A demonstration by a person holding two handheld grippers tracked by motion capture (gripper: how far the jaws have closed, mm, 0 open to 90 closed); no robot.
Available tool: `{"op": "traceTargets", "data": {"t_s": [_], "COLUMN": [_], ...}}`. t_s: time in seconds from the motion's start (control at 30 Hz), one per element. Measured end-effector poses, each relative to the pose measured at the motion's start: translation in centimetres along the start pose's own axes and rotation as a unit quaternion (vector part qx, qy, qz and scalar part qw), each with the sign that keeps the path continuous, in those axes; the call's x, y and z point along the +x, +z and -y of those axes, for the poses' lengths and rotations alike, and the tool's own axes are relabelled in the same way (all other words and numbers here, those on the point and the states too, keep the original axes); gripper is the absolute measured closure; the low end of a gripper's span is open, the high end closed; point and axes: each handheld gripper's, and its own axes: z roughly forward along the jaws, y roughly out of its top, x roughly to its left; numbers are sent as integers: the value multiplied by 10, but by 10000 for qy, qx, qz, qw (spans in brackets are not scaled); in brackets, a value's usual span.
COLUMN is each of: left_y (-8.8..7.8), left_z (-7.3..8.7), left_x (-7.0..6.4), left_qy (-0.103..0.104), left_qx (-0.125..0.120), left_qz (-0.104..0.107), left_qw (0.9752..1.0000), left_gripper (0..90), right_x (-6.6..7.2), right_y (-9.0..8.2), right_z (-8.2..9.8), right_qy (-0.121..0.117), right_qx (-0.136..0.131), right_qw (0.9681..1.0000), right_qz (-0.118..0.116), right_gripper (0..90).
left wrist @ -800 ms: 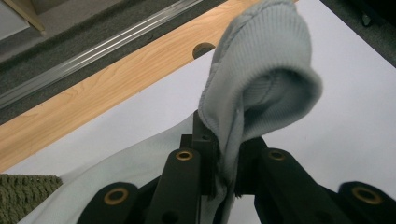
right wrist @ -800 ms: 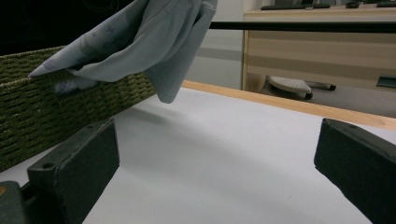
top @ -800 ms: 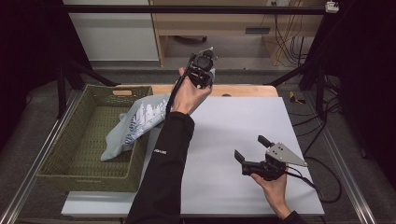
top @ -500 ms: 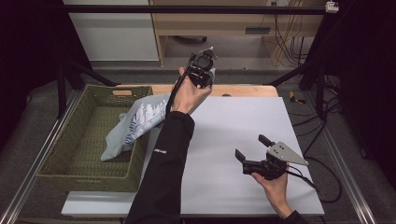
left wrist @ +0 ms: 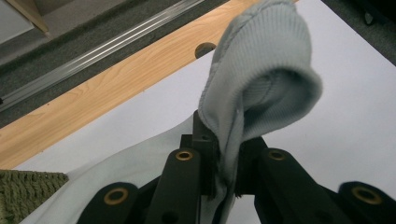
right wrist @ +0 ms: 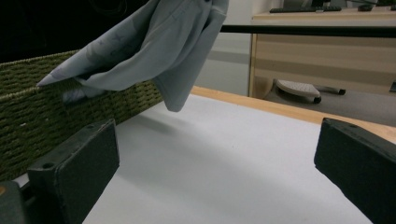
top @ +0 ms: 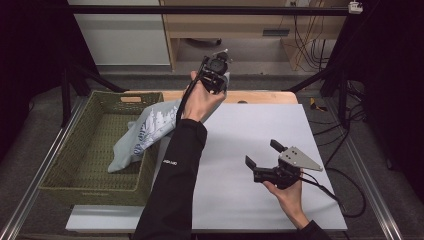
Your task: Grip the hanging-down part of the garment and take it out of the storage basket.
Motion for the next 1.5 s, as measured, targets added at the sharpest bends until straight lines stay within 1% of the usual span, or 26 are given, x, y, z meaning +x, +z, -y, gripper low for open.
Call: {"op": "traceTargets", "data": {"t_s": [0.1,0.13,0.23,0.3,0.33,0.4,0.43,0.47,0.5,0.53,0.6,0.73,0.8,0.83,0.87,0.9,0.93,1.07,1.1,1.13,1.3,1.33,1.37,1.4,1.43,1.5], "left_y": [-2,-2,-3,-3,-4,-5,-5,-5,-5,-6,-6,-7,-8,-8,-8,-9,-9,-11,-11,-11,-11,-12,-12,-12,-12,-13], "left_z": [0,1,1,2,2,2,3,3,3,3,3,3,3,3,3,3,3,4,4,4,4,4,4,4,3,3], "left_x": [1,1,2,2,3,3,4,4,4,4,4,5,5,6,6,7,7,8,8,9,9,9,9,9,9,8], "left_qy": [6,15,37,33,8,14,21,21,26,31,43,51,47,53,36,58,38,46,46,45,33,40,40,32,34,73], "left_qx": [-9,-12,2,-2,-37,-37,-6,-6,4,8,26,24,17,14,1,0,-17,-8,-8,-13,-13,-4,-4,-14,-16,-4], "left_qz": [-2,3,6,16,31,32,20,20,15,10,3,26,22,25,37,24,36,42,42,48,54,46,46,46,50,12], "left_qw": [10000,10000,10000,10000,10000,10000,10000,10000,10000,10000,10000,10000,10000,10000,10000,10000,10000,10000,10000,10000,10000,10000,10000,10000,10000,10000], "left_gripper": [815,815,815,815,815,815,815,815,815,815,815,815,815,815,815,815,815,815,815,815,815,815,815,815,815,815], "right_x": [3,3,5,7,9,8,10,10,10,10,13,16,16,19,19,19,22,25,26,27,31,35,35,37,37,40], "right_y": [9,13,19,26,31,35,41,41,49,49,56,75,77,85,88,88,94,107,109,112,121,127,127,133,133,141], "right_z": [-6,-8,-11,-13,-15,-15,-16,-16,-16,-16,-17,-20,-20,-21,-21,-21,-22,-26,-27,-28,-29,-30,-30,-31,-31,-32], "right_qy": [84,-8,12,-79,-25,-80,4,4,-101,-101,-5,29,-20,12,-114,-114,-94,-145,-69,-96,-181,-164,-164,-178,-178,-249], "right_qx": [-58,-44,-71,-21,-36,-1,-9,-9,13,13,18,56,87,76,103,103,94,115,70,123,78,84,84,131,131,111], "right_qw": [9999,10000,10000,9999,9999,9999,9999,9999,9998,9998,9998,9999,9998,9999,9998,9998,9998,9997,9998,9998,9996,9996,9996,9995,9995,9994], "right_qz": [-51,-37,-61,-82,-121,-79,-128,-128,-148,-148,-176,-140,-155,-144,-152,-152,-157,-139,-153,-135,-177,-218,-218,-213,-213,-223], "right_gripper": [4,4,5,4,5,6,7,7,8,8,9,13,14,14,13,13,15,16,18,18,19,19,19,19,19,20]}}
